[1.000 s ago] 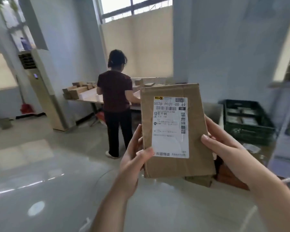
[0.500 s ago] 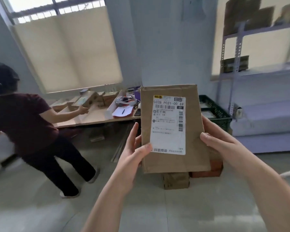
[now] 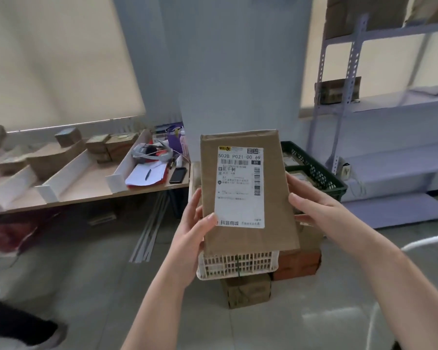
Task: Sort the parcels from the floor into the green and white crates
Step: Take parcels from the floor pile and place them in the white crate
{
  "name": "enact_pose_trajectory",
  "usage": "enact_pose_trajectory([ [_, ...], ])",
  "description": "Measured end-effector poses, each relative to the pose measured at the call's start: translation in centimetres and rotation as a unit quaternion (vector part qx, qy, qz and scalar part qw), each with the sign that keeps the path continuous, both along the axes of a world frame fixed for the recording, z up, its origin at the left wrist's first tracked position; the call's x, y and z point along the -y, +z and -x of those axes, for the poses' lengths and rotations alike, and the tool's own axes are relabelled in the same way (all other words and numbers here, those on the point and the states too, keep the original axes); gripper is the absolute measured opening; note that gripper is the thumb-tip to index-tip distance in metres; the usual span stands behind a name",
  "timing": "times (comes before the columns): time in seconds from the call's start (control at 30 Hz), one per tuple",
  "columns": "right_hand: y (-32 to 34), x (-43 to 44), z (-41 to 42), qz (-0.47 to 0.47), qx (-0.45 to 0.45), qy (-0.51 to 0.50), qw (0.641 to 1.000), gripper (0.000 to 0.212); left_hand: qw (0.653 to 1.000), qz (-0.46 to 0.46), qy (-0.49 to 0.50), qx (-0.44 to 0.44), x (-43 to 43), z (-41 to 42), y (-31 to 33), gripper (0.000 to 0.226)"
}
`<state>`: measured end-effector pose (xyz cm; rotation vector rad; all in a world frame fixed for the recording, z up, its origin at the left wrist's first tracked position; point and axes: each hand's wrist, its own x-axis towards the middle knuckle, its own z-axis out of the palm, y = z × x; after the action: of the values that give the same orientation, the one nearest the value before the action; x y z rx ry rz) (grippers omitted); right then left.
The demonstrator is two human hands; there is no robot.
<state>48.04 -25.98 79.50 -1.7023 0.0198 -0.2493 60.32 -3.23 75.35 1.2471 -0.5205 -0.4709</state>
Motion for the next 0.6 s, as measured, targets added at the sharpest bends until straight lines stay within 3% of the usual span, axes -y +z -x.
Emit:
enact_pose_trajectory([
  [0.47,-7.3,7.5,-25.8,-0.036,-0.120,-0.063,0.990,0.028,0.991,-0.046,0.000,-0.123,7.4,-24.0,-6.5,0.076],
  [0.6,-8.3,10.8,-33.3,-0.057,-0.137,-0.114,0.982,0.026,0.990,-0.079,-0.042,-0.107,11.4,-32.9,-7.2,0.085],
])
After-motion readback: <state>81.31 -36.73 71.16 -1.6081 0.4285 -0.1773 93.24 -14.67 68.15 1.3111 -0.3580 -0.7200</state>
